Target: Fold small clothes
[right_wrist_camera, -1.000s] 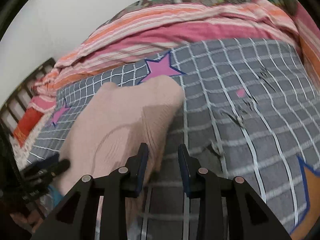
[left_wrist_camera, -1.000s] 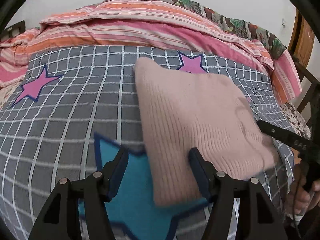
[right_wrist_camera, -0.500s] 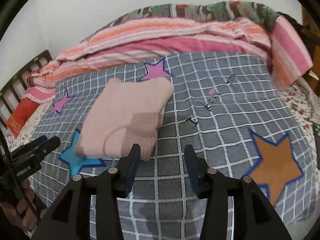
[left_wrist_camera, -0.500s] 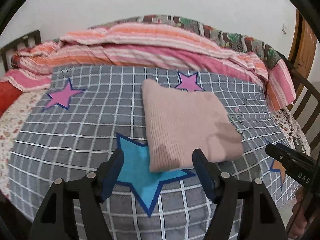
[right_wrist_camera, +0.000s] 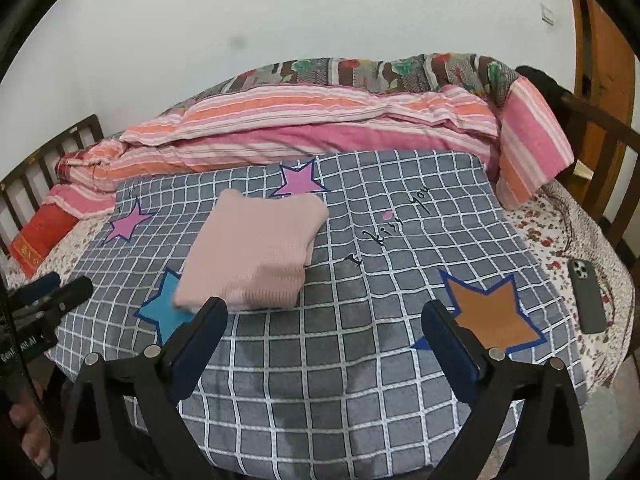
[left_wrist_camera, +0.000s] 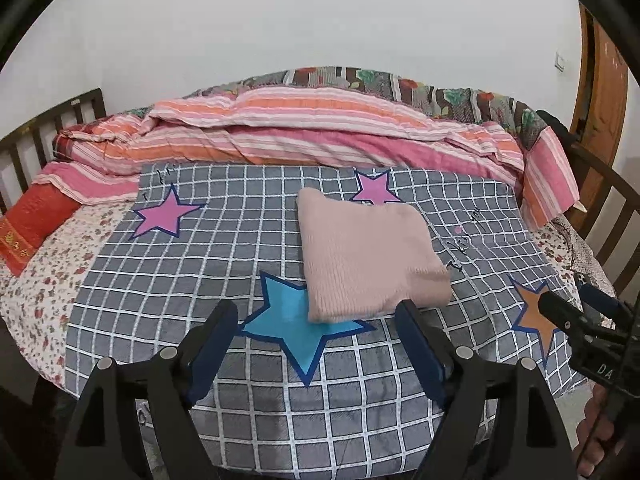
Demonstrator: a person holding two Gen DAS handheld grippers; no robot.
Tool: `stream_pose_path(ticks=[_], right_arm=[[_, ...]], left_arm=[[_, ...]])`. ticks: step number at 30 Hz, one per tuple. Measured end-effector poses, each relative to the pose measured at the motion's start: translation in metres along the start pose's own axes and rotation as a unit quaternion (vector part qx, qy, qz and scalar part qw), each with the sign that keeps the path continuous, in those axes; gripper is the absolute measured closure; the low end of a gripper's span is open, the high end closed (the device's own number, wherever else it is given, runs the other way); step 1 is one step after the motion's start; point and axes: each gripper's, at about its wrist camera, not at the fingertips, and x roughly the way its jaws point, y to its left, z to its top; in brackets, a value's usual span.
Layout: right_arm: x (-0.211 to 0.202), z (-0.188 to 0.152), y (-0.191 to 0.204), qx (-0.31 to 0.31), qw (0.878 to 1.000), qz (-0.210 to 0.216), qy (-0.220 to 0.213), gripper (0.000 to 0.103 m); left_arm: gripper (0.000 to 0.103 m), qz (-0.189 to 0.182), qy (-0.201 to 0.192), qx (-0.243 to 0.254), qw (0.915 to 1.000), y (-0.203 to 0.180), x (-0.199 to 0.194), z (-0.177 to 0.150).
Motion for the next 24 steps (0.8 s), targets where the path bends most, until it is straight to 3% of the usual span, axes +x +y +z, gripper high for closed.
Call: stream_pose_path(ticks=[24], right_arm=[[-0.018, -0.01, 0.006, -0.003, 1.0, 0.0, -0.001, 0.006]], left_arm=[[0.023, 0.013, -0.007, -0.003, 0.9999, 0.002, -0.021, -0.008]])
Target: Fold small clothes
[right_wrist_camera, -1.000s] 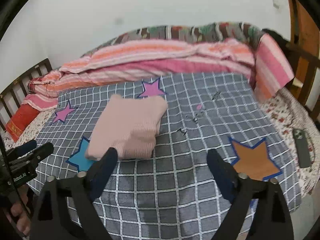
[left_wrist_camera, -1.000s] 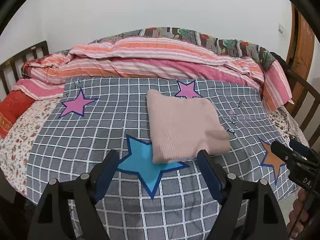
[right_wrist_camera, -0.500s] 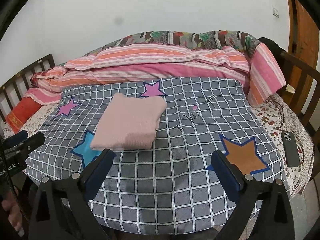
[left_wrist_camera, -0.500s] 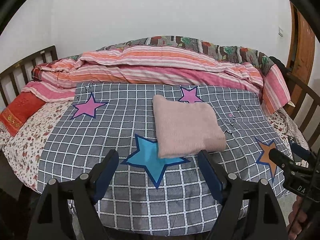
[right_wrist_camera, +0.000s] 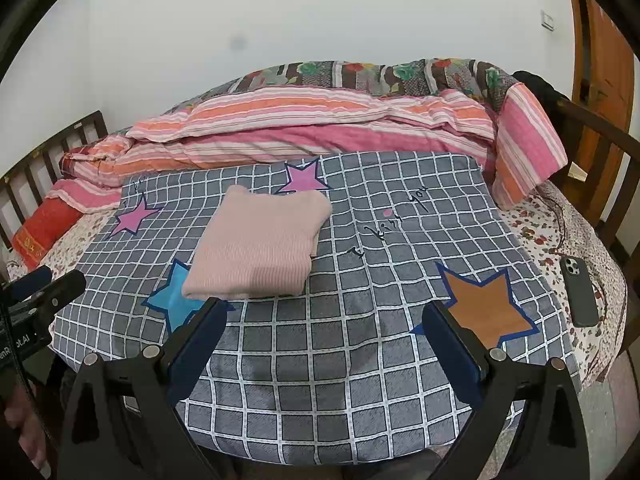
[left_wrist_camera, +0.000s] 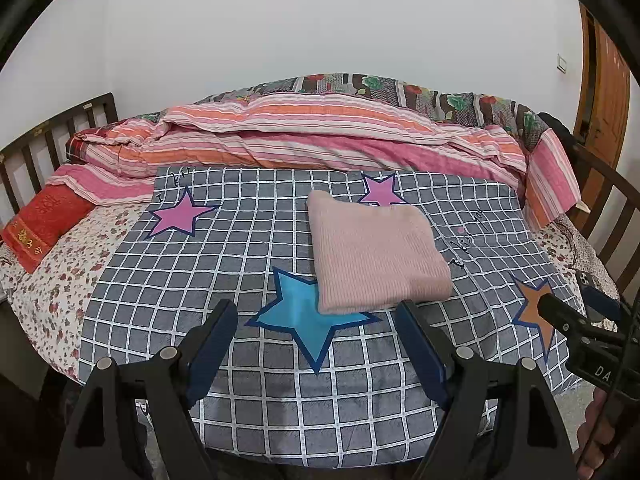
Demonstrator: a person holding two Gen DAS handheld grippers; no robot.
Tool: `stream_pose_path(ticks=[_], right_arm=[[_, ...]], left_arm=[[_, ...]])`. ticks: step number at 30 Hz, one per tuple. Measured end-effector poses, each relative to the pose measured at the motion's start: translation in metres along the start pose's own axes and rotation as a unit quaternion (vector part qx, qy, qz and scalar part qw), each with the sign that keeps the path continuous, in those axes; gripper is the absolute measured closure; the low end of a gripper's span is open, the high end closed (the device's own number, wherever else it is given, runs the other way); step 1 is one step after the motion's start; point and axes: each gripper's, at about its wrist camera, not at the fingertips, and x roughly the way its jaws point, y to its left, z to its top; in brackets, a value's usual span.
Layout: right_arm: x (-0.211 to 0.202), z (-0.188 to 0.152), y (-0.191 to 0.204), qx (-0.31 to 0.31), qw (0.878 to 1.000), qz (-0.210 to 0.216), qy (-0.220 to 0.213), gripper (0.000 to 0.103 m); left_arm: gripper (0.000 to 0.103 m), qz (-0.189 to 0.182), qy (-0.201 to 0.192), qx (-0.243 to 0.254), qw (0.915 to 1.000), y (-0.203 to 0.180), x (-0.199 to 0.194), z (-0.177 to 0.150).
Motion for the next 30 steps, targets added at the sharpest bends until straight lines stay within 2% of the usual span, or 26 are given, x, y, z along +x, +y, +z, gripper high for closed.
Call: stream_pose_path(ticks=[30], right_arm=[[-0.0016, 0.0019, 0.0005, 0.003, 1.0, -0.007, -0.001, 0.006]], left_arm=[[0.023, 0.002, -0.001, 0.001, 1.0, 0.0039, -0.0032, -0.0002]])
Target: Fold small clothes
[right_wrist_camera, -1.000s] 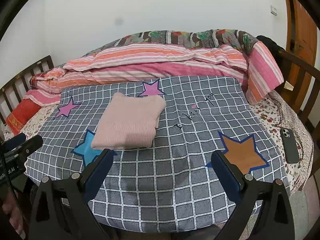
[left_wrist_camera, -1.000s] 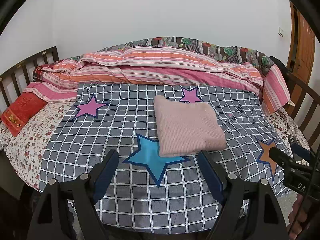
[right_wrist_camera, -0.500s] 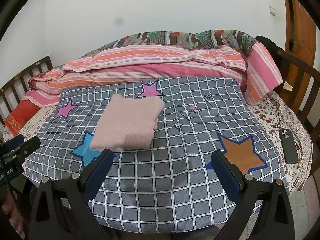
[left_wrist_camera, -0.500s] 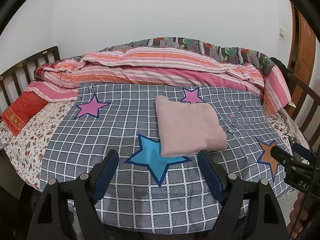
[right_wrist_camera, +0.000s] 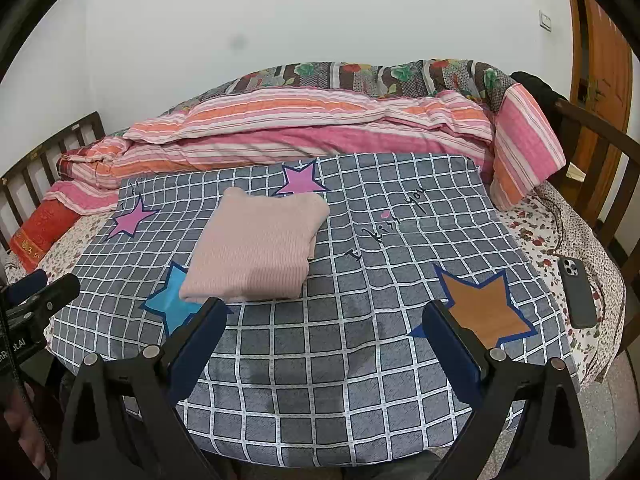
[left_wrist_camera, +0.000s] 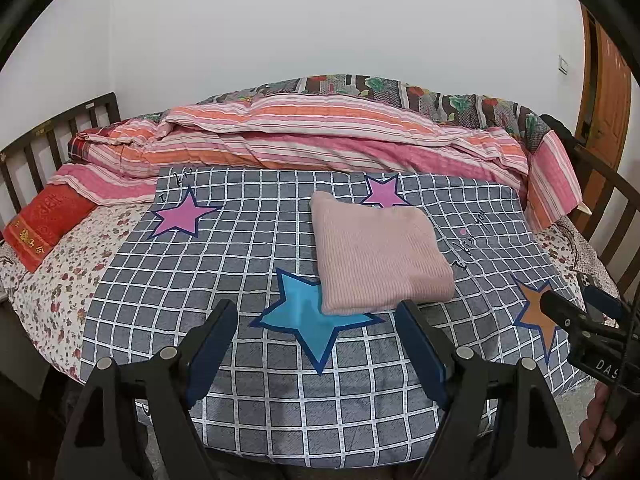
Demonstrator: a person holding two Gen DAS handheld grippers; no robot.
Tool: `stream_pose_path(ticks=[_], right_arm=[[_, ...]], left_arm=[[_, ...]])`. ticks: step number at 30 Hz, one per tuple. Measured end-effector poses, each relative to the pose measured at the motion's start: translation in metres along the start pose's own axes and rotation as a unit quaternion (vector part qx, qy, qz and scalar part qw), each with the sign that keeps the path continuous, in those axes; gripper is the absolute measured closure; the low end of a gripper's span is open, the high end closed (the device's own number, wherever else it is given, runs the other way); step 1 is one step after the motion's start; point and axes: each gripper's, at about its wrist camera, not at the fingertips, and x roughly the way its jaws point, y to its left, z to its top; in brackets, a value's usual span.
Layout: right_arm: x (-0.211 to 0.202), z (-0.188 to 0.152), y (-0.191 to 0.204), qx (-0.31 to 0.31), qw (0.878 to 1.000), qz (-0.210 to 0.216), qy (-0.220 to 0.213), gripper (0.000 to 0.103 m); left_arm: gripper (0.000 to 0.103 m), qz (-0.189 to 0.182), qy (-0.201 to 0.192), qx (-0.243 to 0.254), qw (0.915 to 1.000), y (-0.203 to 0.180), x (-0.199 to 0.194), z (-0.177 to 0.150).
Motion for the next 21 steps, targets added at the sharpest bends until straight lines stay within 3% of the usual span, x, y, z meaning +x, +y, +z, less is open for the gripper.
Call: stream_pose_path(ticks=[21], right_arm=[[-0.0054, 0.009, 0.0075, -0.011, 1.0, 0.004, -0.011, 0.006]], left_arm=[[0.023, 0.0, -0.006, -0.003, 1.0, 0.0046, 0.0003, 0.0081]])
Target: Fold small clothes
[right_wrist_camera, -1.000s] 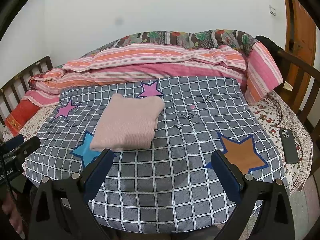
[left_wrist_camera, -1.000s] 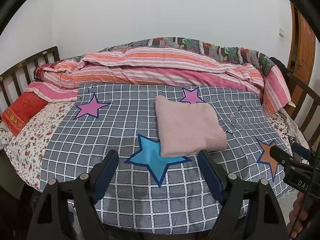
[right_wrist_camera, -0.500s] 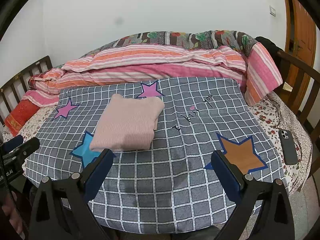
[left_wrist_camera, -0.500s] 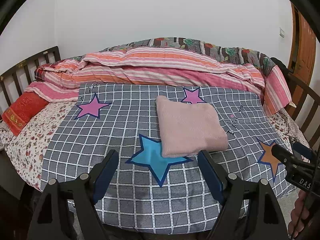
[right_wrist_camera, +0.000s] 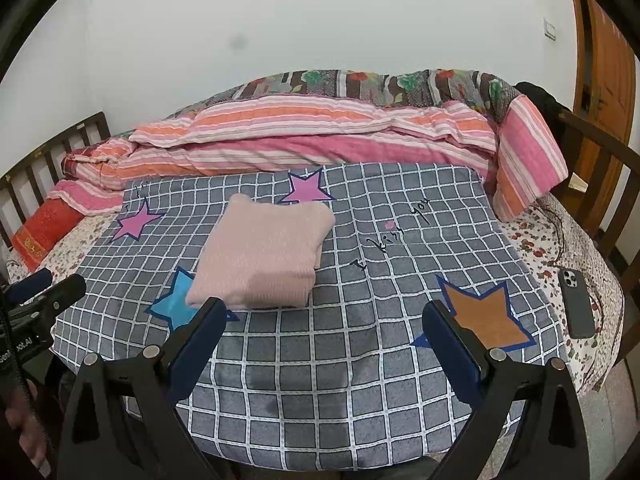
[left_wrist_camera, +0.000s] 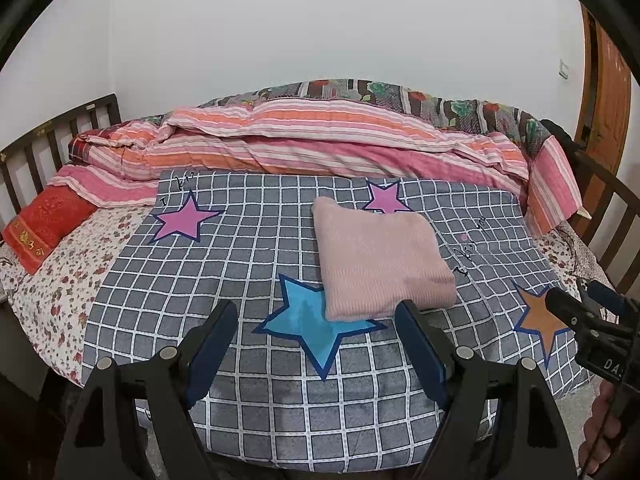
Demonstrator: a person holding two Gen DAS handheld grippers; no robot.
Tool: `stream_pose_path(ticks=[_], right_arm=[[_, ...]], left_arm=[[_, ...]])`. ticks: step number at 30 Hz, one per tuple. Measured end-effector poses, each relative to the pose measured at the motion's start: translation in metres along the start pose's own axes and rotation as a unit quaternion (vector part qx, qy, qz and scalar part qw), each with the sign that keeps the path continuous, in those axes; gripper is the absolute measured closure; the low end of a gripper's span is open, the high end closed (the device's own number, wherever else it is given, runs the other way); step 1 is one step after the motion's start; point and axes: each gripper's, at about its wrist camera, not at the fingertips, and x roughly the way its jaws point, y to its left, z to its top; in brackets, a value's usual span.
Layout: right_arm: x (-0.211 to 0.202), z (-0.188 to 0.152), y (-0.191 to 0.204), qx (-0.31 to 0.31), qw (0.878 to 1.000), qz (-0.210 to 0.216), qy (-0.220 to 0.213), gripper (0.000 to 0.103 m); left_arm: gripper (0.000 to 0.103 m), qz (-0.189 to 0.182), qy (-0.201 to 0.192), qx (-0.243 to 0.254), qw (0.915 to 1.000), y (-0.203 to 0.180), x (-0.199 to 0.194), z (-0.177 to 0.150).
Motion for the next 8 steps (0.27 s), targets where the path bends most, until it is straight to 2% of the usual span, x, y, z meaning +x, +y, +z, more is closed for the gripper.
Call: stream_pose_path(ticks=[8], right_arm=[[0.005, 0.008, 0.002, -0.003, 1.0, 0.001, -0.004, 0.006]], left_arm=[[0.023, -0.003, -0.005, -0.005, 1.0, 0.002, 0.012, 0.007]])
